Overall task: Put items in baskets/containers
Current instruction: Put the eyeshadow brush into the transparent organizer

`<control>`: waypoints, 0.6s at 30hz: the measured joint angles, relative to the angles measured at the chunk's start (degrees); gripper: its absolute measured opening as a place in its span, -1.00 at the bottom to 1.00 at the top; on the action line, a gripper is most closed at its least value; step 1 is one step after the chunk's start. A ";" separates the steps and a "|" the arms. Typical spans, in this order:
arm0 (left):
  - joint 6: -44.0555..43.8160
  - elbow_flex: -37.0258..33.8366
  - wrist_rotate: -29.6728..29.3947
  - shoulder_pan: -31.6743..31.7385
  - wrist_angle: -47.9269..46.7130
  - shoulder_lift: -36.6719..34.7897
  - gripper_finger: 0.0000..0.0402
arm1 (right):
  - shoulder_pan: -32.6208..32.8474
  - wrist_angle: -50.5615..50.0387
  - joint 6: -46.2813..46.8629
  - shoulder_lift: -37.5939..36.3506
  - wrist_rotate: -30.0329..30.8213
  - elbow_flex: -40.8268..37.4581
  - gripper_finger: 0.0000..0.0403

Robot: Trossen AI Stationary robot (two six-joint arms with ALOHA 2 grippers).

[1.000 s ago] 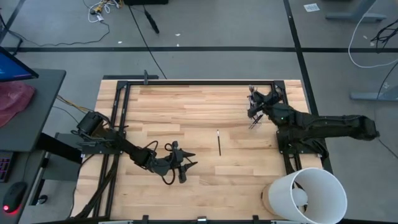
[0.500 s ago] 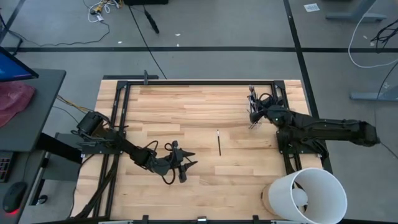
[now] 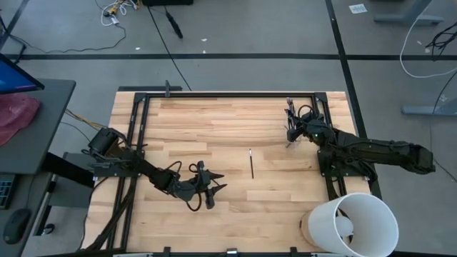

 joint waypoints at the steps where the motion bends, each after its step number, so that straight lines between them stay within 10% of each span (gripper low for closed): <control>1: 0.00 0.00 0.02 0.02 0.00 0.00 -0.12 | -0.41 0.00 0.02 0.00 -0.51 0.00 -0.94; 18: -0.44 -0.02 0.02 0.13 0.04 0.00 -0.12 | -2.31 -0.87 0.94 0.08 -5.21 -0.11 -0.62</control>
